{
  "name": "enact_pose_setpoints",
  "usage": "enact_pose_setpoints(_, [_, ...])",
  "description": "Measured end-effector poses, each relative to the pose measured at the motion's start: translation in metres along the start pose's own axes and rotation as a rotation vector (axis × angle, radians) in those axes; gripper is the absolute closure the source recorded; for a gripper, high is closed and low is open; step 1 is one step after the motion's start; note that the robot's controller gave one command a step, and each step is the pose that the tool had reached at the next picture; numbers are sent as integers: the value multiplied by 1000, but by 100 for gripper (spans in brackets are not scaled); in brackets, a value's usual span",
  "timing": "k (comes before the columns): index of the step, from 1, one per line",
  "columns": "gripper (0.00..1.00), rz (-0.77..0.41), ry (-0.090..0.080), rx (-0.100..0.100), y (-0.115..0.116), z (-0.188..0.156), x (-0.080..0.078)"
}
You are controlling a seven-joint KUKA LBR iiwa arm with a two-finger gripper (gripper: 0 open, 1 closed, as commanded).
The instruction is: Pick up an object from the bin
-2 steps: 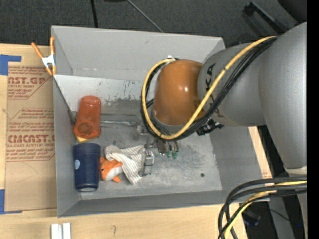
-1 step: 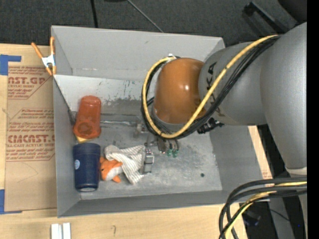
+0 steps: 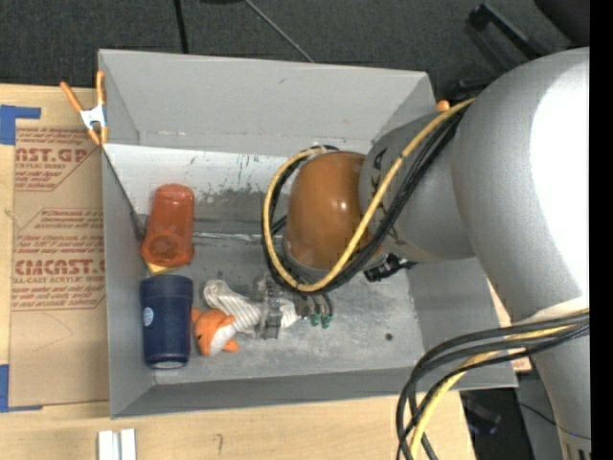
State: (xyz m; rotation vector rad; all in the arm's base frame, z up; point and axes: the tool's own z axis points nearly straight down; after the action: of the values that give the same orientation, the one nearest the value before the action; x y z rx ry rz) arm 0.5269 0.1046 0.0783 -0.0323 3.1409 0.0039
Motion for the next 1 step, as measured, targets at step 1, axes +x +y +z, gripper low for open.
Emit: enact_pose_setpoints(1, [100,0,0,0,0,0,0])
